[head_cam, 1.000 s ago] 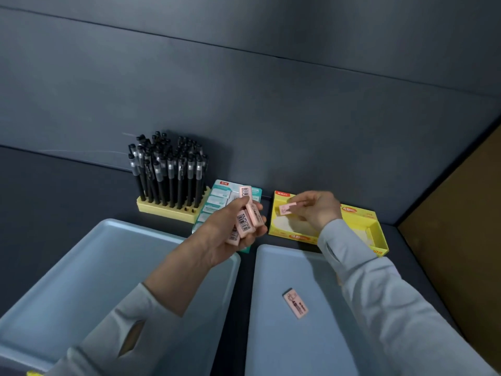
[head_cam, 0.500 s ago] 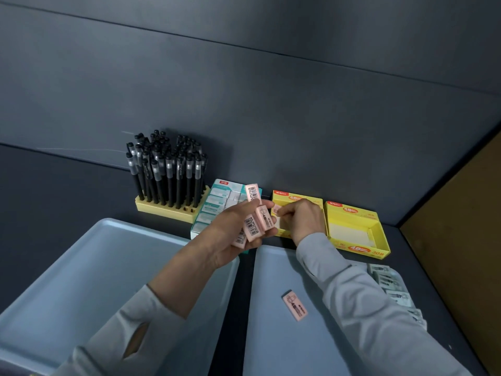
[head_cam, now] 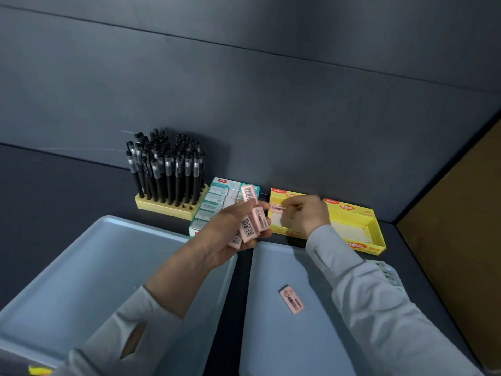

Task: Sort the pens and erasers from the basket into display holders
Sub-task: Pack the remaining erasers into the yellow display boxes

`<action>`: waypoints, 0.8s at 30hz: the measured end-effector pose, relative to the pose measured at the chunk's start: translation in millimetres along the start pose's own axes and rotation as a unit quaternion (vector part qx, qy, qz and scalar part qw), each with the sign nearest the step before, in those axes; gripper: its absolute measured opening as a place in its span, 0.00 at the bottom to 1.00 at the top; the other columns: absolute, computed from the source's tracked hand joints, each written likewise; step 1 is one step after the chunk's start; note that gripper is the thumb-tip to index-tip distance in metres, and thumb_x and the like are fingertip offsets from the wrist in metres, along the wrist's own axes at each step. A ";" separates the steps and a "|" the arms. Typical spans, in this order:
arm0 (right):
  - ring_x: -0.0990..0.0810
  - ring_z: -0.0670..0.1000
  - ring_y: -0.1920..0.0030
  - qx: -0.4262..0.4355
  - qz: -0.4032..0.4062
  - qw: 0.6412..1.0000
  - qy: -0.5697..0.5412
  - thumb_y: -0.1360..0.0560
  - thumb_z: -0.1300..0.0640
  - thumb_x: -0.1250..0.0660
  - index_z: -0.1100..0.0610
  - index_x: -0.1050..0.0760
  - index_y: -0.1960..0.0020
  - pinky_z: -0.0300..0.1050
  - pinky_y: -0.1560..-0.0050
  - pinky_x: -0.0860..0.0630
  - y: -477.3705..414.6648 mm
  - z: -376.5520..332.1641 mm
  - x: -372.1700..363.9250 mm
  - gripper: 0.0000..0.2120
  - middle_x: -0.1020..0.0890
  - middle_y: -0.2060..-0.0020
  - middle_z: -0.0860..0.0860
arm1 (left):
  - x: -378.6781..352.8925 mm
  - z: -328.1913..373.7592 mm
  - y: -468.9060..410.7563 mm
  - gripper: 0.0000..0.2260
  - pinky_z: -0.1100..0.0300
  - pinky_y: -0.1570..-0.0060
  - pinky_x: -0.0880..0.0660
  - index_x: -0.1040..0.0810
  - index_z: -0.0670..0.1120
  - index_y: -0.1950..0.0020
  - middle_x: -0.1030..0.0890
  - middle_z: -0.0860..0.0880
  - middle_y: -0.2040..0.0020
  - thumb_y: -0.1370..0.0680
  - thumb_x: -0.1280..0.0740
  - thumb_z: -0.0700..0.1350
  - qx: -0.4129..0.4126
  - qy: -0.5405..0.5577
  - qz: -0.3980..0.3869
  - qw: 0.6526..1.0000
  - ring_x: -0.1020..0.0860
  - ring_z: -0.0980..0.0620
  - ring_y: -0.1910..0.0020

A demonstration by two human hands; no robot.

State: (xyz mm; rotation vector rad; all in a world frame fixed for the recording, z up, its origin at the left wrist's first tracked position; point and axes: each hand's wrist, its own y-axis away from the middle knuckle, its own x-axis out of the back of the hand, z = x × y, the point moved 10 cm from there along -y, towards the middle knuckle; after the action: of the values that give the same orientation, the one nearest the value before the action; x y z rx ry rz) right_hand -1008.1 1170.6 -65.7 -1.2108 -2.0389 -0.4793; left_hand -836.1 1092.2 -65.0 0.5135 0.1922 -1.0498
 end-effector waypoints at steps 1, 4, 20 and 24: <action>0.18 0.52 0.58 0.013 -0.006 0.998 -0.069 0.25 0.64 0.32 0.54 0.16 0.56 0.47 0.45 0.22 2.3 -9.9 6.4 0.08 0.16 0.61 0.50 | -1.8 -1.3 -0.5 0.12 0.64 0.76 0.29 0.19 0.46 0.49 0.18 0.44 0.60 0.18 0.40 0.50 0.002 -0.015 -0.007 1.000 0.19 0.49 0.64; 0.25 0.49 0.67 0.038 -0.131 0.945 -0.298 0.22 0.59 0.34 0.60 0.17 0.52 0.44 0.63 0.22 21.5 -49.8 5.5 0.07 0.21 0.66 0.52 | -10.7 -5.4 -2.0 0.12 0.64 0.77 0.31 0.22 0.46 0.50 0.20 0.44 0.62 0.18 0.41 0.51 0.008 -0.066 -0.033 0.997 0.20 0.50 0.67; 0.17 0.46 0.55 0.025 -0.193 0.879 -0.436 0.27 0.80 0.42 0.57 0.25 0.51 0.36 0.55 0.22 18.8 -13.5 15.4 0.20 0.14 0.56 0.49 | -6.4 -19.5 -1.6 0.14 0.65 0.78 0.28 0.21 0.45 0.52 0.21 0.44 0.62 0.21 0.36 0.55 0.080 0.097 -0.007 0.992 0.22 0.50 0.67; 0.17 0.46 0.55 0.034 -0.178 0.904 -0.387 0.27 0.78 0.37 0.57 0.21 0.47 0.36 0.52 0.21 14.7 -4.8 14.0 0.19 0.15 0.57 0.50 | -7.5 -19.4 0.3 0.08 0.65 0.74 0.25 0.22 0.45 0.46 0.20 0.43 0.58 0.20 0.36 0.46 0.086 0.106 -0.026 0.990 0.20 0.49 0.64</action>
State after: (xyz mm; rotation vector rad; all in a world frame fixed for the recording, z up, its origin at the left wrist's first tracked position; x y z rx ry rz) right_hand -997.8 1183.4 -52.8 -1.0773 -2.9564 -0.0712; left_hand -837.8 1107.7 -78.8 0.7802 0.3067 -1.0678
